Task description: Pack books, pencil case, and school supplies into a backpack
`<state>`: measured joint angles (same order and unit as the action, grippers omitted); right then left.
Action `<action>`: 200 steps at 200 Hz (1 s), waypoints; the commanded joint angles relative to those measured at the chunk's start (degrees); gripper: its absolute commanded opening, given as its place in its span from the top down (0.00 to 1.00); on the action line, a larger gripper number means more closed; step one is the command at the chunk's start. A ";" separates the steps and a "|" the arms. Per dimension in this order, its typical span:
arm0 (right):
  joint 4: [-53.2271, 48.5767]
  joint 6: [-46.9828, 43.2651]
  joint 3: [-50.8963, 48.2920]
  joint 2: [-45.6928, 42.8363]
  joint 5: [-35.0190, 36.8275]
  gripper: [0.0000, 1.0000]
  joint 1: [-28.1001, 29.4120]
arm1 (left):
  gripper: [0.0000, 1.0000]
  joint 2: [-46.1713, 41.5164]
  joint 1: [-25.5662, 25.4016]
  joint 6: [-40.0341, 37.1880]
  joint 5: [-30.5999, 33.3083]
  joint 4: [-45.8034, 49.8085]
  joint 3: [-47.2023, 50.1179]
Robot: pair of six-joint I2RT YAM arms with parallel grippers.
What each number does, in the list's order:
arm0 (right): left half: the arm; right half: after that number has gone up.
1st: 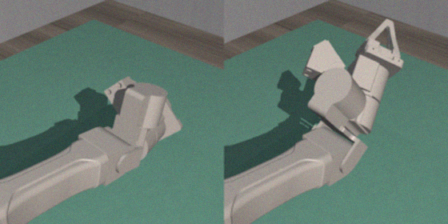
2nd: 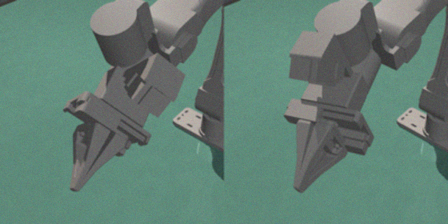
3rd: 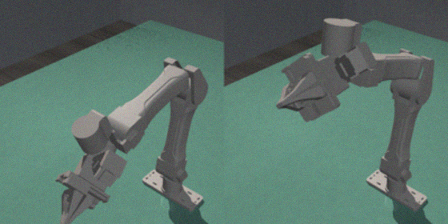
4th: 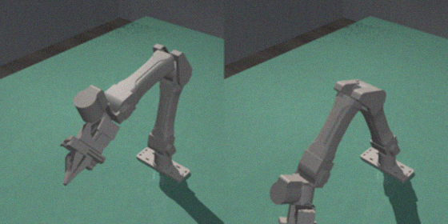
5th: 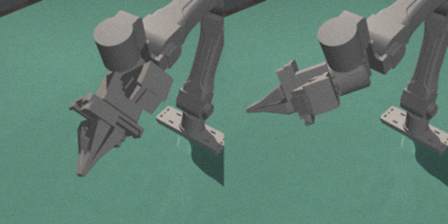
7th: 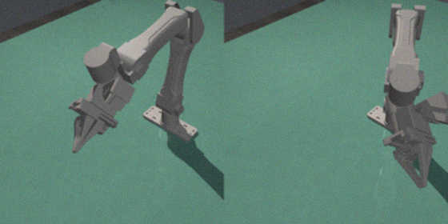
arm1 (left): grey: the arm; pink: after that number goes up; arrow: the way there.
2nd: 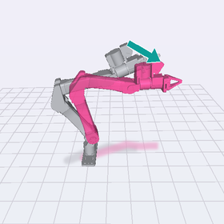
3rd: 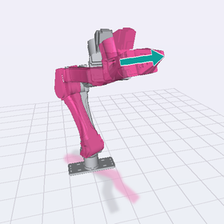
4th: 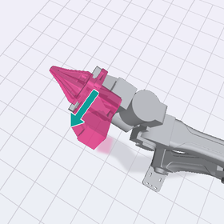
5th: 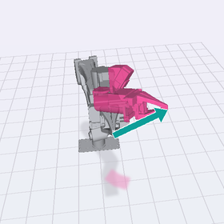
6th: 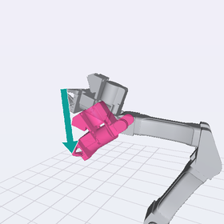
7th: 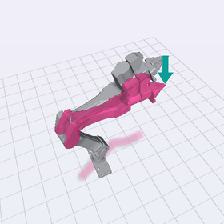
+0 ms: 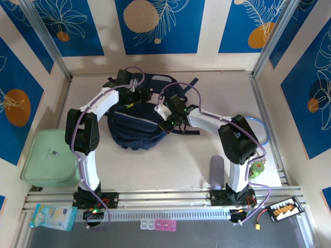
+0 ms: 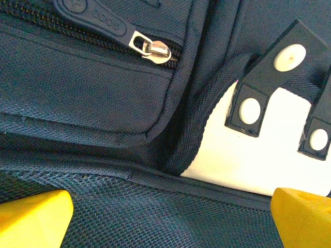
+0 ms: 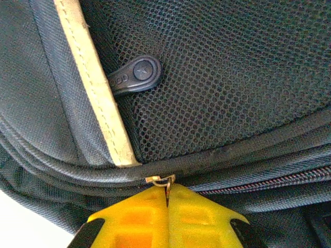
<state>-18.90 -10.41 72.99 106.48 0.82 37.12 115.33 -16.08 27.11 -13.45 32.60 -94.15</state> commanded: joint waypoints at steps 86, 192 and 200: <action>-3.22 -0.35 -0.35 -5.64 -1.67 1.00 -4.16 | 0.01 -6.80 -2.90 -1.10 -8.18 -3.45 1.60; -4.13 1.18 -2.78 -5.51 -8.35 1.00 -1.78 | 0.06 5.56 -5.35 6.48 -0.66 -1.66 -4.98; -4.13 1.26 -3.25 -5.77 -8.77 1.00 -1.41 | 0.07 6.25 -5.37 7.35 0.29 -1.11 -5.17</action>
<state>-21.67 -9.98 71.55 101.58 -3.53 34.22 118.61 -21.39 31.46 -19.57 28.40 -97.56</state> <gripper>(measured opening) 0.058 0.938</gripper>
